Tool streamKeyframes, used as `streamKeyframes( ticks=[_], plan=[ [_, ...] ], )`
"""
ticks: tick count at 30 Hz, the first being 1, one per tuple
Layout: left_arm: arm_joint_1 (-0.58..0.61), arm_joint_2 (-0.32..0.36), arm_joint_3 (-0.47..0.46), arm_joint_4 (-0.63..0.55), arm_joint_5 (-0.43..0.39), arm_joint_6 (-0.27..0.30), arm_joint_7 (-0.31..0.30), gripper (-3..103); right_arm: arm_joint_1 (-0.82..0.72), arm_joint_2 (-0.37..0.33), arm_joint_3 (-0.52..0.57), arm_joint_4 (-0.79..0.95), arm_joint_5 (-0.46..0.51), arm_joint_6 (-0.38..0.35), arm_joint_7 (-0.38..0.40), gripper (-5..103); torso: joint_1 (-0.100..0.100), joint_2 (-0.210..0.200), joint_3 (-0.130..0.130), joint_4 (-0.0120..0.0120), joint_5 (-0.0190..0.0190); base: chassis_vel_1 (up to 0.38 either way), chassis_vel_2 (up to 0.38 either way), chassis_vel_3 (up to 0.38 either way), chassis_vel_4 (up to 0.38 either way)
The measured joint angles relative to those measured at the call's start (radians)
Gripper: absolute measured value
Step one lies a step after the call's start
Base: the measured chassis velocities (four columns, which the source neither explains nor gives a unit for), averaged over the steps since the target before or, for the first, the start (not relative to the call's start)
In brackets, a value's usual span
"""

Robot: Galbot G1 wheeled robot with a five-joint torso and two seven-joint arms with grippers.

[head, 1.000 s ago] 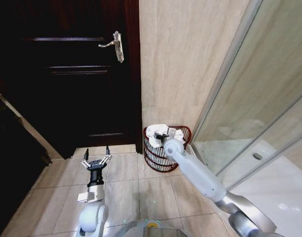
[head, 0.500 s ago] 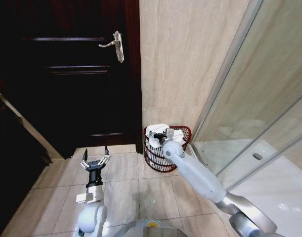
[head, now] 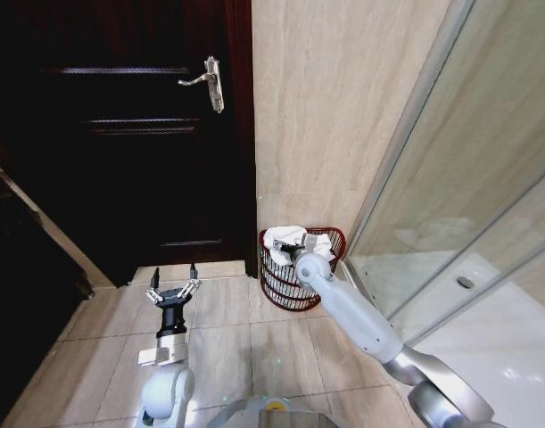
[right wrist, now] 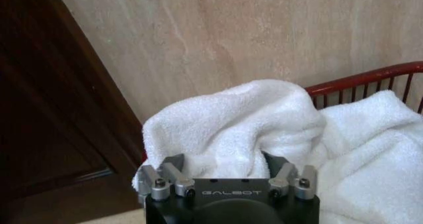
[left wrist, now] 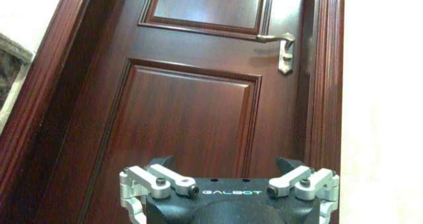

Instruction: Discard the used towel into the hamper.

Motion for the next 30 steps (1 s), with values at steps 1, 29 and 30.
streamKeyframes(
  ticks=[1,29,30],
  plan=[
    [0.001,0.000,0.000,0.000,0.000,-0.001,0.001,100,-0.001,-0.001,0.000,0.000,0.000,0.002,0.001,73,0.000,0.000,0.000,0.0000,0.0000,0.000,0.000,0.000,0.000],
    [0.002,0.004,0.004,-0.007,-0.003,-0.004,0.009,100,-0.016,-0.005,-0.007,0.019,-0.009,0.039,0.001,3,0.000,0.000,0.000,0.0000,0.0000,0.000,0.000,0.000,0.000],
    [0.002,0.004,0.004,-0.007,-0.003,-0.004,0.009,100,-0.016,-0.005,-0.007,0.019,-0.009,0.039,0.001,3,0.000,0.000,0.000,0.0000,0.0000,0.000,0.000,0.000,0.000]
  ],
)
